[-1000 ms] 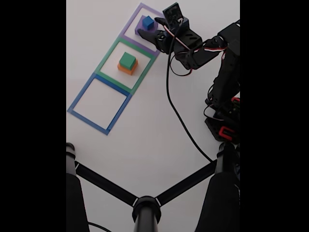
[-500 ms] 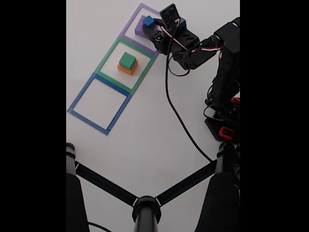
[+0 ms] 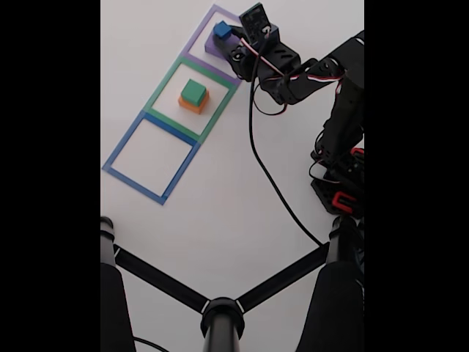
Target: Tower of hanoi
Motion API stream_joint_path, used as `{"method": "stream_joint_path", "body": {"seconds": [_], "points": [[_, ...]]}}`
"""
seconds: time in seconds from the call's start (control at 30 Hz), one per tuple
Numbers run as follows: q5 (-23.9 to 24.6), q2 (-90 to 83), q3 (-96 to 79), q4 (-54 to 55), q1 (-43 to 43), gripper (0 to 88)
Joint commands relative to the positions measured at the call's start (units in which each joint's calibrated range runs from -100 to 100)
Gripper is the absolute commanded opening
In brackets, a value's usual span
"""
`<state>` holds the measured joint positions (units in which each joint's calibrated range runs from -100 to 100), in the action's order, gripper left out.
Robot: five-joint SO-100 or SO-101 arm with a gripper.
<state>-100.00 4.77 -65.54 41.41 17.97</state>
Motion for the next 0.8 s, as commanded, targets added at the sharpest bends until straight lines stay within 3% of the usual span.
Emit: {"method": "stream_joint_path", "body": {"seconds": [0.0,0.17,0.33,0.63,0.77], "points": [[0.0,-12.8,0.9,-11.7,-0.8,2.7],[0.0,-27.2,5.6,-36.4,-0.4,2.6],[0.0,-38.9,17.3,-67.8,-0.9,2.8],[0.0,-43.2,52.3,-114.7,-6.4,1.7],[0.0,-43.2,66.2,-128.8,-9.9,1.7]]}}
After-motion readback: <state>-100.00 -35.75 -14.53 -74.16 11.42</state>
